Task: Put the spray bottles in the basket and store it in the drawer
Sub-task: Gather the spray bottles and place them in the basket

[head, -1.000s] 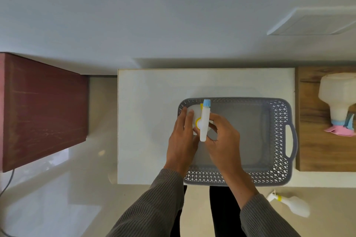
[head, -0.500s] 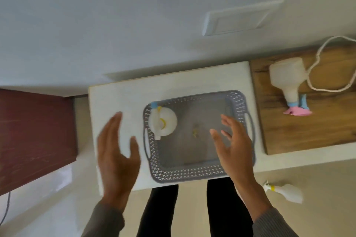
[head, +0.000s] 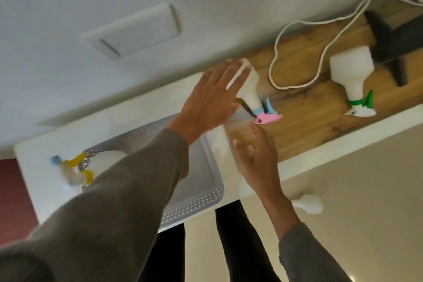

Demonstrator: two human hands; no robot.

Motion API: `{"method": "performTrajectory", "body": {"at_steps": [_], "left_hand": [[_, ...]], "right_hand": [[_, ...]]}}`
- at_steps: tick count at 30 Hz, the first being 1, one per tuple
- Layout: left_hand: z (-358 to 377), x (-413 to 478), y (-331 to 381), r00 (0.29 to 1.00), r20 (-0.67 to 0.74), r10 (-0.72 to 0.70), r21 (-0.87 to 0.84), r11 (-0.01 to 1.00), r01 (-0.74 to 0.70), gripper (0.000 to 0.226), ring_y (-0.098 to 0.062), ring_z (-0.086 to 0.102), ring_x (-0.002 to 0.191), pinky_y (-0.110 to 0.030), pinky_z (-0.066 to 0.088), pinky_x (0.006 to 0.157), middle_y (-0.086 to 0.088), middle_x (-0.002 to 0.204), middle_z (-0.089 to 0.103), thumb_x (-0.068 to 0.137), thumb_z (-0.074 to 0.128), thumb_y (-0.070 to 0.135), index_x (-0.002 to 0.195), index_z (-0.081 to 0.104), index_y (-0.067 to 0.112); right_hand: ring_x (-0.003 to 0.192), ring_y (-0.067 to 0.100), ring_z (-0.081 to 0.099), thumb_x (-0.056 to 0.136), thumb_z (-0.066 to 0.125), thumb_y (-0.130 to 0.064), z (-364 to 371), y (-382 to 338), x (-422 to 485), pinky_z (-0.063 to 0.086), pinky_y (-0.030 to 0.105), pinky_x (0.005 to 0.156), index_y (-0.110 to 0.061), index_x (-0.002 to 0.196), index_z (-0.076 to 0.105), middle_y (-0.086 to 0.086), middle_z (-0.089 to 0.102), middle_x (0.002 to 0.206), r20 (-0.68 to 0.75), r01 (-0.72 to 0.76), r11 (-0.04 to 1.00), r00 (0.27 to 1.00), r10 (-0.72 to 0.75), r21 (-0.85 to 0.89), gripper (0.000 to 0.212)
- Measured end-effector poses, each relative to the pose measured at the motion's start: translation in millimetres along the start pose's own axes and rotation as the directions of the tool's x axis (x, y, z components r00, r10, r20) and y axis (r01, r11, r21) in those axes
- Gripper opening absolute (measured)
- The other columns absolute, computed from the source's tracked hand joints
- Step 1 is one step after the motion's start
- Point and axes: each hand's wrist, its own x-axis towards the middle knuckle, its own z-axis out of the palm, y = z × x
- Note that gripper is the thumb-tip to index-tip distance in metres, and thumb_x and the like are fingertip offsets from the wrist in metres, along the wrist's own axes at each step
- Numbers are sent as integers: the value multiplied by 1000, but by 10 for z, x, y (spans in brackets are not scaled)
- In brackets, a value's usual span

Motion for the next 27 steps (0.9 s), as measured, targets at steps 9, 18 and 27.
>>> {"method": "performTrajectory", "body": {"at_steps": [9,18,27], "left_hand": [[445,634,-204,979,148,142,259,950,-176,95,-37,15,148,-51,23,115,-14,162,14,81,76,16,154,16,18],[425,729,-151,991,134,5,180,983,-29,98,-39,29,141,-47,36,110,-22,151,28,73,83,31,149,25,11],[327,-283,-138,750,-72,-657,-603,628,492,82,-8,53,109,-17,42,83,9,126,57,68,76,61,134,45,23]], "right_hand": [[152,27,5,94,53,-48,-164,223,285,19,42,122,-12,155,14,9,7,165,174,97,962,983,-53,-255,81],[145,31,25,93,59,-41,-183,281,302,37,47,113,-10,148,34,15,29,157,102,120,938,991,-91,-325,68],[151,33,-13,93,30,-70,-43,-118,306,-2,71,111,-17,156,14,7,0,166,129,272,763,961,-244,-586,84]]}}
